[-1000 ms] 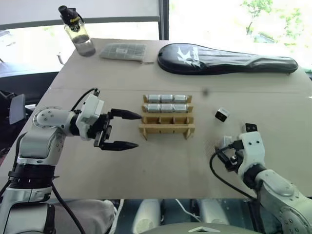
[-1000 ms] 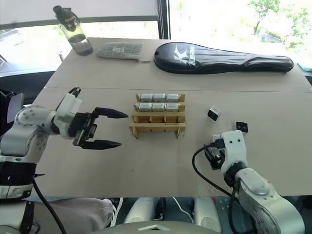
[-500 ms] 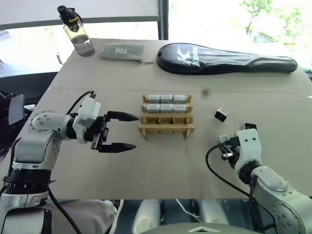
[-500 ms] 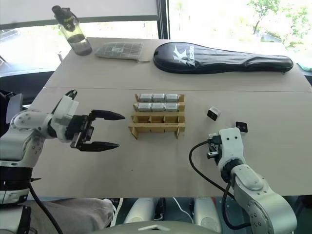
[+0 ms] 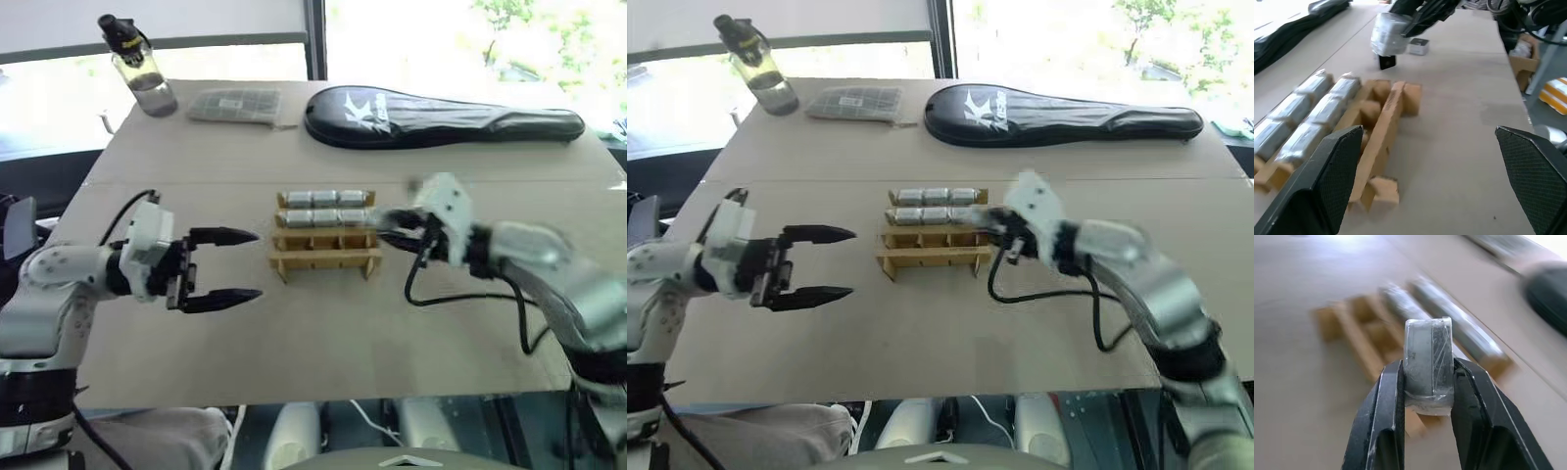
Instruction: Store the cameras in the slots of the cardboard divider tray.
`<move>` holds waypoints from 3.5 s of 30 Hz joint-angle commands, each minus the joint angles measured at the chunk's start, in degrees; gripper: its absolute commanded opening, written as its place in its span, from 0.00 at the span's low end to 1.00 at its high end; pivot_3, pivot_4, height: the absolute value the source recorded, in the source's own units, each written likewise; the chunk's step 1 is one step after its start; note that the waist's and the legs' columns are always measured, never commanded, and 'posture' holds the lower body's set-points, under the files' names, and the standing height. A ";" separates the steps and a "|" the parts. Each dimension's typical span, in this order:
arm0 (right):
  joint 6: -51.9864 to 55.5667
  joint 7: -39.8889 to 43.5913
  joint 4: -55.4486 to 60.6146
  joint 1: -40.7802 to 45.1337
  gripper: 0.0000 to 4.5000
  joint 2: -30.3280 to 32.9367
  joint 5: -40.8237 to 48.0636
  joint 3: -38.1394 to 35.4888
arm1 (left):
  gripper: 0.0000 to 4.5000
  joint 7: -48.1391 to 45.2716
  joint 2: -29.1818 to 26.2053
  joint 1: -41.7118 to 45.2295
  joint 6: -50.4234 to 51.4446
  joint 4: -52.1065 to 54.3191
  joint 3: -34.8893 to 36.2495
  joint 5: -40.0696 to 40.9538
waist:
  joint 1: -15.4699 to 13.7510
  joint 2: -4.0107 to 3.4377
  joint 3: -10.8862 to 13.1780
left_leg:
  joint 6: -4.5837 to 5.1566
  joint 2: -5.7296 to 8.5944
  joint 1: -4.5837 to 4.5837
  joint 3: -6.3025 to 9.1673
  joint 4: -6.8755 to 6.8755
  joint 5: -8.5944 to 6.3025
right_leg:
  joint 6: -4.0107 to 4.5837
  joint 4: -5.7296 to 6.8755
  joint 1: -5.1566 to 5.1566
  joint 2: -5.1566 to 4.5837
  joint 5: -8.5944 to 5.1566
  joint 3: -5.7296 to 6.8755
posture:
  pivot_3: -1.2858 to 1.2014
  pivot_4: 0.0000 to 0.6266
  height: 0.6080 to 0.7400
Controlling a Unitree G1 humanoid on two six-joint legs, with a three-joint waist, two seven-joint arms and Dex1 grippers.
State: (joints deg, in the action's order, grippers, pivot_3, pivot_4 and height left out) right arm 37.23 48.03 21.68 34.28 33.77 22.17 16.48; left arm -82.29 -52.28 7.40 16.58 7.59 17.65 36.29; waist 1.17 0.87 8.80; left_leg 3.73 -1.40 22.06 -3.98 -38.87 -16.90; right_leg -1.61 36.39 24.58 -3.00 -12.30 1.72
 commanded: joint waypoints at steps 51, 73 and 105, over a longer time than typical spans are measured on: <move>-34.36 22.53 -88.86 38.39 0.54 -35.42 -28.27 3.57 | 1.00 7.77 -0.38 -12.99 2.03 6.90 14.91 3.55 | 2.69 0.01 0.06 | -1.32 0.24 -0.03 0.67 0.58 0.65 | 0.71 0.44 0.19 -1.09 0.01 0.53 | 0.52 0.24 1.00; 1.64 32.54 -29.86 19.81 0.87 -15.25 -9.47 -5.24 | 1.00 5.24 -1.20 -5.48 1.16 1.43 8.43 2.67 | 1.06 0.01 0.06 | -1.34 0.23 1.31 1.20 0.57 0.78 | 0.68 0.37 1.16 -1.07 0.28 1.24 | 0.52 0.24 1.00; -4.64 -31.39 3.78 -36.65 0.99 -22.80 -16.02 -33.26 | 1.00 -1.25 -0.57 4.60 -0.13 -3.94 -0.84 1.40 | -0.46 0.06 0.03 | -1.21 -0.10 0.51 0.80 -0.17 0.74 | 0.58 0.32 0.21 -0.06 0.18 1.17 | 0.52 0.24 1.00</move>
State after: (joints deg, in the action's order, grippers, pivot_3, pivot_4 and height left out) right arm 34.39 17.87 24.65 -2.37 11.13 6.12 -17.57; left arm -83.05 -52.54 11.42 17.40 3.44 16.03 37.67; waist 0.71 0.93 8.83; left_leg 2.53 -1.50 22.55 -3.18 -39.04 -16.16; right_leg -1.03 36.72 24.80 -3.06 -12.12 2.87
